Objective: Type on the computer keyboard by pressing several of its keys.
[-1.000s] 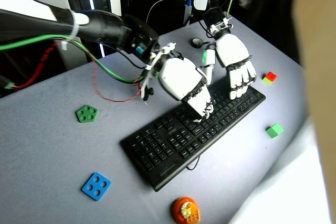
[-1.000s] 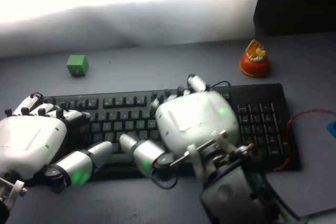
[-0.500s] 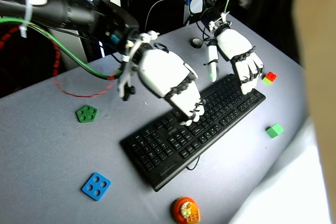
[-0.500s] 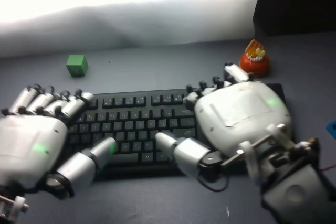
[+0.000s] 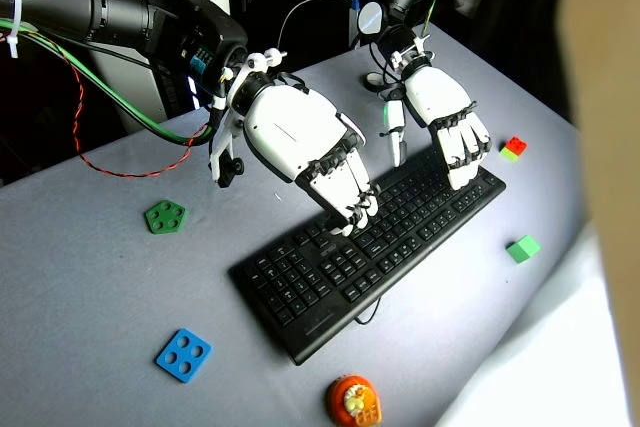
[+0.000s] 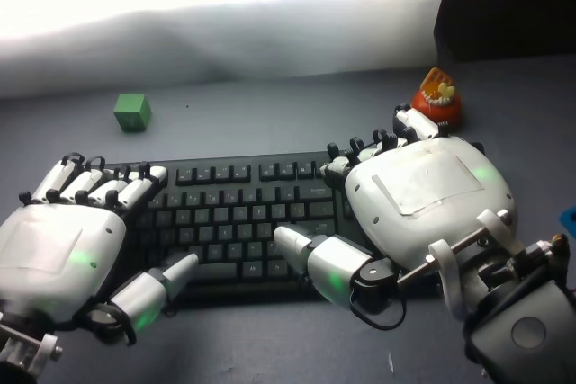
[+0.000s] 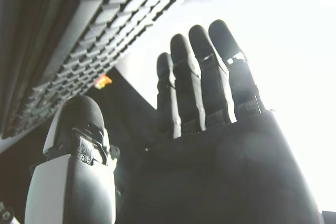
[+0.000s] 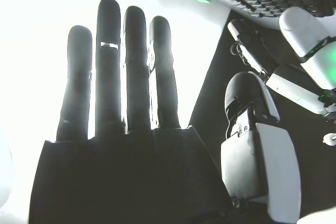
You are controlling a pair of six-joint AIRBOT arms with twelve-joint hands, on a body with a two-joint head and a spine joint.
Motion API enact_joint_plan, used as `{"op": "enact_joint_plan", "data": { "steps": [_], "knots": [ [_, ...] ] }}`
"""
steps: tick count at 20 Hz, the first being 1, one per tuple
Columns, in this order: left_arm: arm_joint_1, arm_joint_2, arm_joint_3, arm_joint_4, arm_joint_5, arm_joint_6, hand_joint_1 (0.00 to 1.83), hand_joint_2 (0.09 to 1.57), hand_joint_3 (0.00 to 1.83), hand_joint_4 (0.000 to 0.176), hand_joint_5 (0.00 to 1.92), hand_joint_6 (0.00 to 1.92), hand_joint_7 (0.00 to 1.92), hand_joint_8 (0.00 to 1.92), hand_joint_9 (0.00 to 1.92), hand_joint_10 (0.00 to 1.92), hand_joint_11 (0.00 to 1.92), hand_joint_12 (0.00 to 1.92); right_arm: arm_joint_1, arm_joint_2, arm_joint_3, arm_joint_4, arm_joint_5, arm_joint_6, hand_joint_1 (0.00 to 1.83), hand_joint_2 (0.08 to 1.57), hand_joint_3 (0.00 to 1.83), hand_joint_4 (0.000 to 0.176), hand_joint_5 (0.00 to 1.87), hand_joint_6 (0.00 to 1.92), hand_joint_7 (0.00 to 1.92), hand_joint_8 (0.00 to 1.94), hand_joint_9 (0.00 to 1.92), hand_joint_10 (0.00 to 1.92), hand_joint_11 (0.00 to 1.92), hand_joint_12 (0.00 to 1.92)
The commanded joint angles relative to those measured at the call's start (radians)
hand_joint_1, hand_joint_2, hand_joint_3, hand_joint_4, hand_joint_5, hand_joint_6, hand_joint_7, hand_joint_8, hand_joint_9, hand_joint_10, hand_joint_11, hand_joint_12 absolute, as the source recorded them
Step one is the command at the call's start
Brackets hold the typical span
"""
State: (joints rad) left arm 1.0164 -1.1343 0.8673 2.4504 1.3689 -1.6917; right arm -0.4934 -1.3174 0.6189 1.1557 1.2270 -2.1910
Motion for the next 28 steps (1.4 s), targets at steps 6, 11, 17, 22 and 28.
{"op": "enact_joint_plan", "data": {
  "steps": [6, 11, 17, 22, 28],
  "knots": [
    [-0.026, -0.012, 0.025, 0.053, 0.100, 0.007, 0.90, 1.13, 0.00, 0.031, 0.23, 0.00, 0.35, 0.00, 0.17, 0.54, 0.00, 1.27, 0.012, 0.000, -0.004, -0.092, 0.058, 0.011, 0.00, 1.21, 0.00, 0.000, 0.62, 0.03, 0.67, 0.00, 0.53, 0.54, 0.08, 1.58],
    [-0.029, -0.013, 0.022, 0.053, 0.097, 0.007, 1.10, 1.06, 0.00, 0.057, 0.19, 0.00, 0.23, 0.00, 0.10, 0.52, 0.00, 1.24, 0.011, 0.000, -0.002, -0.092, 0.053, 0.011, 0.00, 1.21, 0.00, 0.000, 0.62, 0.02, 0.66, 0.00, 0.53, 0.53, 0.08, 1.57],
    [-0.034, -0.005, 0.019, 0.054, 0.093, 0.003, 0.47, 1.20, 0.01, 0.033, 0.23, 0.01, 0.29, 0.01, 0.16, 0.47, 0.00, 1.20, 0.018, 0.007, -0.003, -0.092, 0.053, -0.005, 0.00, 1.21, 0.00, 0.000, 0.62, 0.02, 0.67, 0.01, 0.52, 0.53, 0.06, 1.57],
    [-0.056, 0.072, -0.024, 0.054, 0.072, 0.003, 0.00, 1.25, 0.00, 0.032, 0.23, 0.01, 0.31, 0.00, 0.16, 0.40, 0.00, 1.10, 0.014, 0.007, -0.004, -0.092, 0.043, -0.005, 0.00, 1.20, 0.00, 0.000, 0.63, 0.02, 0.68, 0.01, 0.54, 0.54, 0.08, 1.57],
    [-0.085, 0.195, -0.081, 0.054, 0.015, 0.002, 0.00, 1.24, 0.00, 0.024, 0.29, 0.03, 0.36, 0.02, 0.20, 0.41, 0.00, 1.18, -0.003, 0.006, -0.010, -0.142, 0.048, 0.004, 0.00, 1.21, 0.00, 0.000, 0.64, 0.02, 0.69, 0.01, 0.54, 0.54, 0.07, 1.58]
  ]
}}
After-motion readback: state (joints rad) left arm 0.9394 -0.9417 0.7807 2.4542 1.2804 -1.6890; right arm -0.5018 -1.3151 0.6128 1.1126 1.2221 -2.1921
